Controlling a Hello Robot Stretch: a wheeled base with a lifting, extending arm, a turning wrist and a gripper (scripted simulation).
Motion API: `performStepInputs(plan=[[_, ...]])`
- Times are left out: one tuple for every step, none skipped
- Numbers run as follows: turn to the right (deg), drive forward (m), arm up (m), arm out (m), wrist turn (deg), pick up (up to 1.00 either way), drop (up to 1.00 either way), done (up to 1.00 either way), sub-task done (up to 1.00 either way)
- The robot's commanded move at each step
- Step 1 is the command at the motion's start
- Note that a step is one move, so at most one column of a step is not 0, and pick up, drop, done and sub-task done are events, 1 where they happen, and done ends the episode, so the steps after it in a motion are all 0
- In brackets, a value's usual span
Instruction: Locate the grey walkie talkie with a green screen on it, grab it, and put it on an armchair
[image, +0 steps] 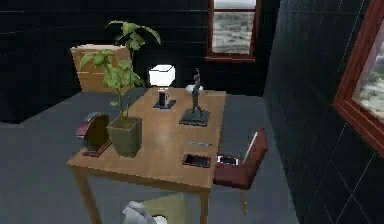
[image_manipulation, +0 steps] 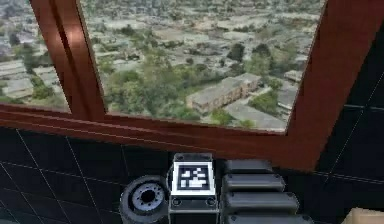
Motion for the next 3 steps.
performStepInputs(plan=[[45.0, 0.0, 0.0, 0.0, 0.0, 0.0, 0.0, 0.0, 0.0], [45.0, 0.0, 0.0, 0.0, 0.0, 0.0, 0.0, 0.0, 0.0], [9.0, 0.0, 0.0, 0.0, 0.0, 0.0, 0.0, 0.0, 0.0]])
